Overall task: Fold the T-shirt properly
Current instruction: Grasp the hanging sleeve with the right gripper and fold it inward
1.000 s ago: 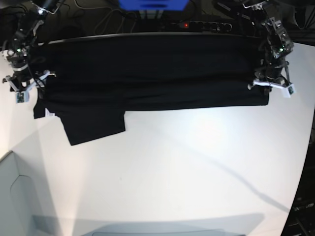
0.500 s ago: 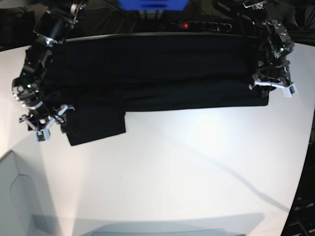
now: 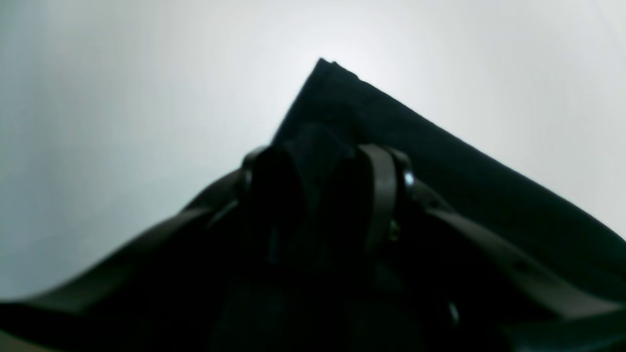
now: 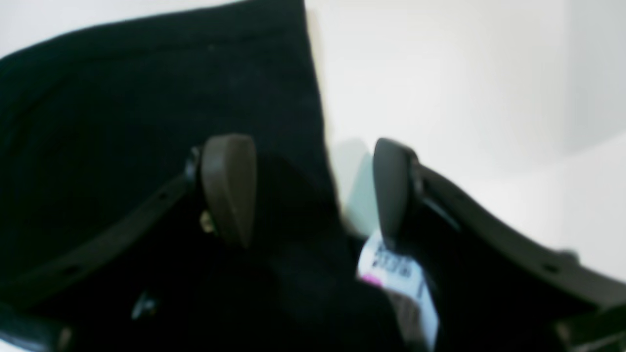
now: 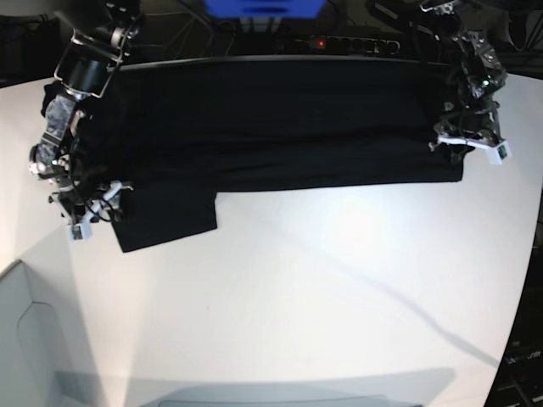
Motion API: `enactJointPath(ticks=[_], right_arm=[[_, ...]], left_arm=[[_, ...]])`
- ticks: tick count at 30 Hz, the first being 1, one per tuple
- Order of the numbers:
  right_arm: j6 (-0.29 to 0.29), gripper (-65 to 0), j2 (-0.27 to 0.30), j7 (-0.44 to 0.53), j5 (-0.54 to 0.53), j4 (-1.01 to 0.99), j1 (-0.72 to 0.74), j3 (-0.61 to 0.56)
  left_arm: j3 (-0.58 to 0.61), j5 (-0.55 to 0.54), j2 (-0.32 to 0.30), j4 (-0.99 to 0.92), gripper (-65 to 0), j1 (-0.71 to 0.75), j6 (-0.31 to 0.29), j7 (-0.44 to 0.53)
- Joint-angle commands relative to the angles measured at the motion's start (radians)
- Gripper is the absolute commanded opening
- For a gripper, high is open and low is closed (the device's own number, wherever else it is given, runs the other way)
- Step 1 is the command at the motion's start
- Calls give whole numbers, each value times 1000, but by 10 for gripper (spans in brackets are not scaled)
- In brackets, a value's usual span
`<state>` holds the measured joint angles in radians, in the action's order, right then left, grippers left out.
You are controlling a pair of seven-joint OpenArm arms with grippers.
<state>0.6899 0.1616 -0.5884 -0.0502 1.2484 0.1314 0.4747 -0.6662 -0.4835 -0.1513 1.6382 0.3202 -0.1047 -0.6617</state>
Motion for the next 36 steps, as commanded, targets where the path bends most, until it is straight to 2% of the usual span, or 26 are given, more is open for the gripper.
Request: enactJointPath(ticks=[1,3,5,9,10,14,22,28,31,36], right_arm=[[8,-272,3,-43,16,7,-8,2],[8,-298,2,-43,16,7,-11,2],[8,-370,2,-46,16,7,-22,0],[8,-611,2,-43,14,11,-23,0],[8,-650,2,-43,14,11,-22,2],[8,-650,-1,-49,6,112,-34,9],[8,-650,-81,-49,5,492,-155,9],[8,-650,-98,-48,3,706,-272,9],[8,-650,-92,-44,-56,758,-342,14],[8,-650,-92,-43,-172,779,-457,109]], left_arm=[[-7,-8,-14,17,-393,-3,0,20],[-7,-8,-14,17,-393,-3,0,20],[-7,-8,-14,17,-393,-3,0,20],[-7,-8,-14,17,-394,-8,0,20],[-5,-8,-14,17,-394,-8,0,20],[-3,-8,-14,17,-395,-8,-2,20],[0,-8,-14,17,-396,-6,-3,20],[-5,-8,-14,17,-396,-2,-7,20],[-7,-8,-14,18,-396,0,-7,20],[-8,-8,-14,29,-396,18,-7,20]])
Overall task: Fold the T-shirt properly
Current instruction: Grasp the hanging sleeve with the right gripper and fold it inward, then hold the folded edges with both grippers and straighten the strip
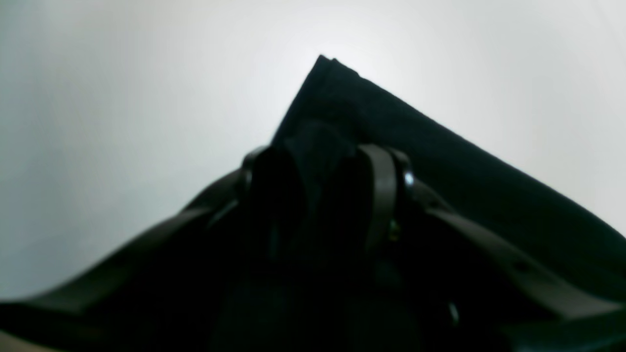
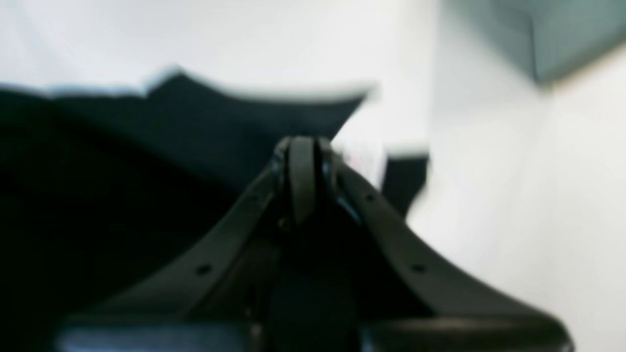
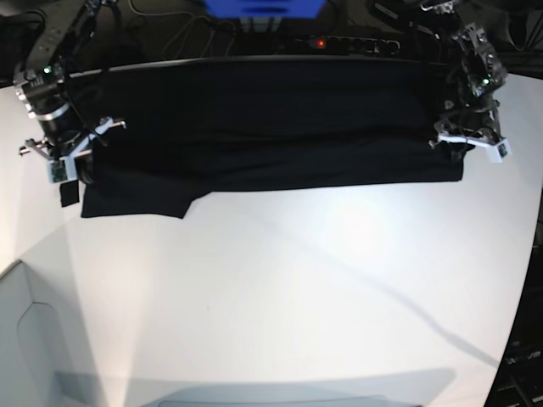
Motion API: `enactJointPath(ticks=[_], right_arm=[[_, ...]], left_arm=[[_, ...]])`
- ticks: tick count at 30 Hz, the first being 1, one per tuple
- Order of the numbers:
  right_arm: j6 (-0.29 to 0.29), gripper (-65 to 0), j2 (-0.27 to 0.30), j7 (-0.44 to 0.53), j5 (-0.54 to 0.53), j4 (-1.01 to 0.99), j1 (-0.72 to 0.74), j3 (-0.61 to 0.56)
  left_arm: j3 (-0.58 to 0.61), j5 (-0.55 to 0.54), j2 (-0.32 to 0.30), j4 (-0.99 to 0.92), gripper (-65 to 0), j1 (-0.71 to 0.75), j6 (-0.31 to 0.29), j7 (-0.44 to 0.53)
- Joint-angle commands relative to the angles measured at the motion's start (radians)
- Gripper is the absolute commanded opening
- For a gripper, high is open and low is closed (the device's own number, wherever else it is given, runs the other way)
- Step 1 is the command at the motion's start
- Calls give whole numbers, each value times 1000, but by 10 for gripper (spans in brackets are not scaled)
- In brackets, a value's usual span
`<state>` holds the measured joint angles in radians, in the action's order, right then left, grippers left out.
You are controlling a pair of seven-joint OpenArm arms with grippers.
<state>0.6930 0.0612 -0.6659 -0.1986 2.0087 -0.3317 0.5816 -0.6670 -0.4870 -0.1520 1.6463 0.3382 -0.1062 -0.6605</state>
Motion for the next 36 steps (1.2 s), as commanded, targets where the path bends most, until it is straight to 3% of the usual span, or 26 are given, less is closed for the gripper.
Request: enactJointPath(ticks=[1,6,12,22,36], right_arm=[[5,-650,9,36,-49,19,-14,25],[5,-650,10,36,-132,17,-94,100],[5,-650,2,28,-138,16,-122,173],[5,-650,2,31,-138,16,-212,157],[5,-650,6,28,-135,13,-226,140]], left_arm=[[-7,-5,-13,25,-396,0,-5,18],[-7,-5,-13,79,-396,28,-5,18],[-7,-5,-13,153,-396,60,-5,18],[-9,-5,-18,154,-396,144,-5,25],[-113,-6,-18,191,-396,189,-7,18]])
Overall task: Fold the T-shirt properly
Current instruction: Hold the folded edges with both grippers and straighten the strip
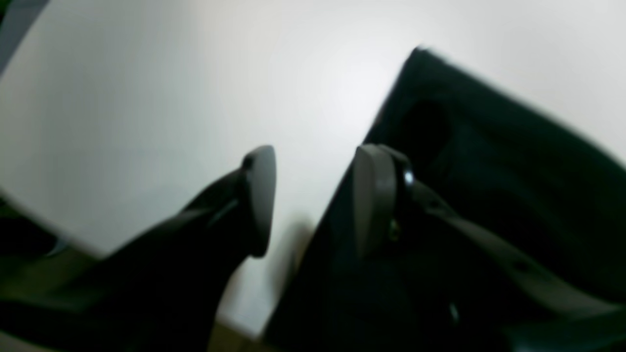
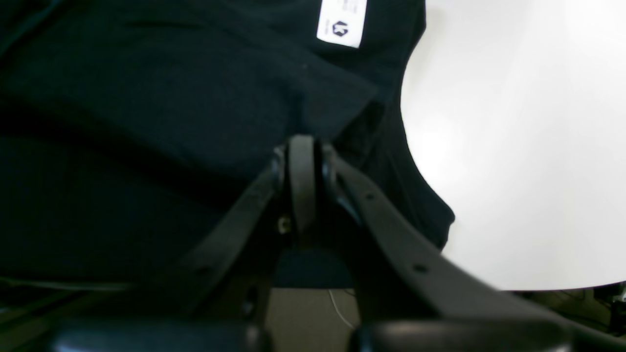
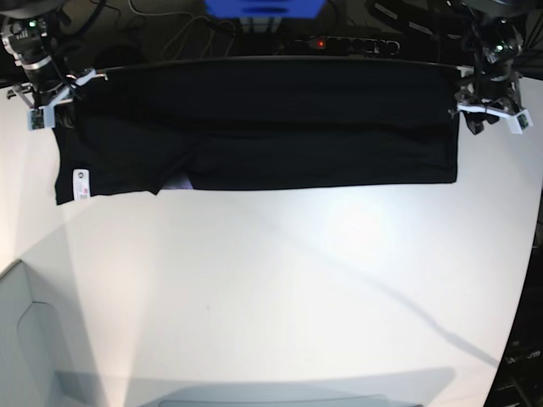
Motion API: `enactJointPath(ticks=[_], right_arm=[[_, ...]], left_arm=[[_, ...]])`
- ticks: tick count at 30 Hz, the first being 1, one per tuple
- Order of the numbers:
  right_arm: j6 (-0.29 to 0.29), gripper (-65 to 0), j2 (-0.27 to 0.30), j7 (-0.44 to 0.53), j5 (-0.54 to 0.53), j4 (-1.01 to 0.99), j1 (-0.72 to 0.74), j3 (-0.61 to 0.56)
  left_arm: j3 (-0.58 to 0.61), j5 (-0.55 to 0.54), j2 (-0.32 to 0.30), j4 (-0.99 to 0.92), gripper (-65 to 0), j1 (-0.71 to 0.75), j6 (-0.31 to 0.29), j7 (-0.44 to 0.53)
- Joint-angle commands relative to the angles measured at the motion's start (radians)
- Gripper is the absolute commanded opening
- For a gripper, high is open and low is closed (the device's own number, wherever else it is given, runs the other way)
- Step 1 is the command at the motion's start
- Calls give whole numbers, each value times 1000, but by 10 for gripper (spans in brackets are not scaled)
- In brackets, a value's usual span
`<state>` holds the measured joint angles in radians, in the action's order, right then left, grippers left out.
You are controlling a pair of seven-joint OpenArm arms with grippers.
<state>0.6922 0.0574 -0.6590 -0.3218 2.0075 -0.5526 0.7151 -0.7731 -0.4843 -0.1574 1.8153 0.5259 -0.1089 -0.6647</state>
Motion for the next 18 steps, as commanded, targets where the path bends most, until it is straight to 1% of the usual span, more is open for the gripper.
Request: enactJointPath(ticks=[1,3,7,9,11,13,16,18], right_arm=[[6,-650,9,21,-12,14,-5,7],[6,-650,9,21,-12,14,-5,7],[6,-650,8,21,-12,14,-5,-18],[6,-650,8,21,-12,14,-5,-28],[6,-650,8,21,-12,14,-5,-30],[6,-650,8,21,-12,14,-5,-45],[6,-650,8,21,-10,14,-5,-62],[6,-650,8,21,-10,14,-5,-62]], left_arm=[[-7,-9,-9,30,-396,12,-4,23],[-7,-21,-9,37,-394,20,-4,24],[-3,-147,-8,60,-388,18,4,24],[-3,-187,-8,70,-354,15,5,24],[1,-182,-8,60,-301,-25,5,23],[2,-150,-1,30,-260,-69,5,23],[24,-104,17,-9,-256,-123,1,23],[66,-69,18,-27,-256,-146,-1,23]])
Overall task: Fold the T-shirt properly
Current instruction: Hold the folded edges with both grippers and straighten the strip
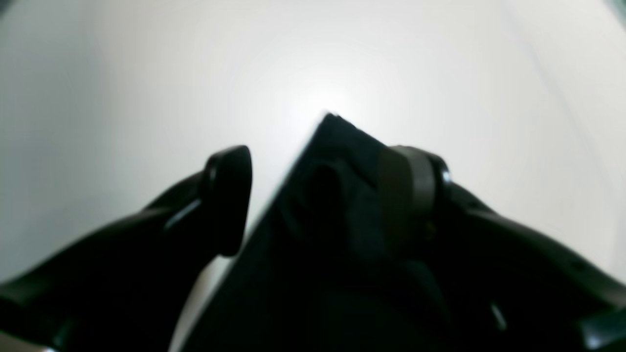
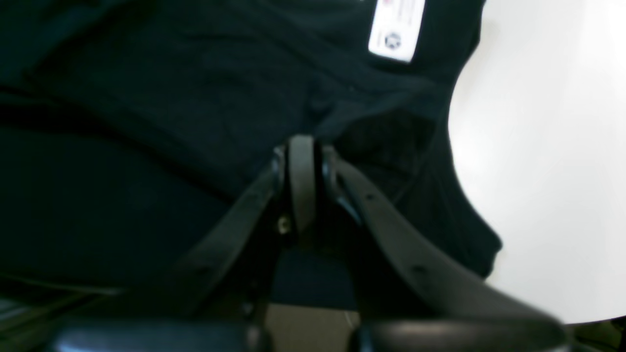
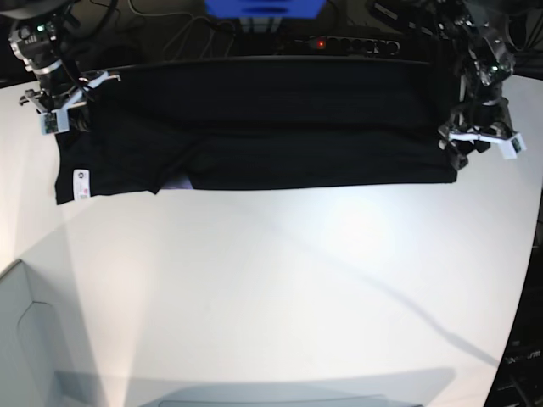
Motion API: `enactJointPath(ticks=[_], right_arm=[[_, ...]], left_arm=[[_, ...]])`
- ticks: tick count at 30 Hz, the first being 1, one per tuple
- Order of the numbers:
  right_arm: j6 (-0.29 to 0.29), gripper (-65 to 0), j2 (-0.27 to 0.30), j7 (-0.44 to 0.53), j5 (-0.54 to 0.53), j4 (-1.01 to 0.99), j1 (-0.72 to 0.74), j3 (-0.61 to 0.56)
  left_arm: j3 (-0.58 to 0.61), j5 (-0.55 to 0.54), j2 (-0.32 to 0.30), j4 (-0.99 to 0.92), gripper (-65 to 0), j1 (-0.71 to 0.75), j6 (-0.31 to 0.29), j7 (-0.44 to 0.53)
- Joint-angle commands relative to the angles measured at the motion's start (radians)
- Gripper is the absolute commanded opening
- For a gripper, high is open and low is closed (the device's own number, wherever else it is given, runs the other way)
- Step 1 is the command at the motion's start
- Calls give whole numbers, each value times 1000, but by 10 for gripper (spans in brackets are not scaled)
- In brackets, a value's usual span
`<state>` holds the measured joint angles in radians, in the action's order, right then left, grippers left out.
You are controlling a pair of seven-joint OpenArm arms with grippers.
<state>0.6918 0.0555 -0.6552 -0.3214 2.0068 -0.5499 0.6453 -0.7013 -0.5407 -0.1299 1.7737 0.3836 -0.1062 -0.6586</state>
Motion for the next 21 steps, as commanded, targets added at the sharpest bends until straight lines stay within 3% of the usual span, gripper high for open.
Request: enactJointPath(ticks=[1,7,17,21], right_arm=[[6,-650,10,18,-11,15,-8,8],[6,-650,10,18,-11,15,-8,8],[6,-650,16,18,-11,-5,-8,14],[6,-650,16,18,-11,-5,-6,11]], left_arm=[[15,1,-9,4,-256,-16,-3,16],[116,66,-7,-73,-278,-81,1,16],[130,66,-14,-133,-650,-100,3,16],[125,57,-18,-102,-649,-64,3,16]])
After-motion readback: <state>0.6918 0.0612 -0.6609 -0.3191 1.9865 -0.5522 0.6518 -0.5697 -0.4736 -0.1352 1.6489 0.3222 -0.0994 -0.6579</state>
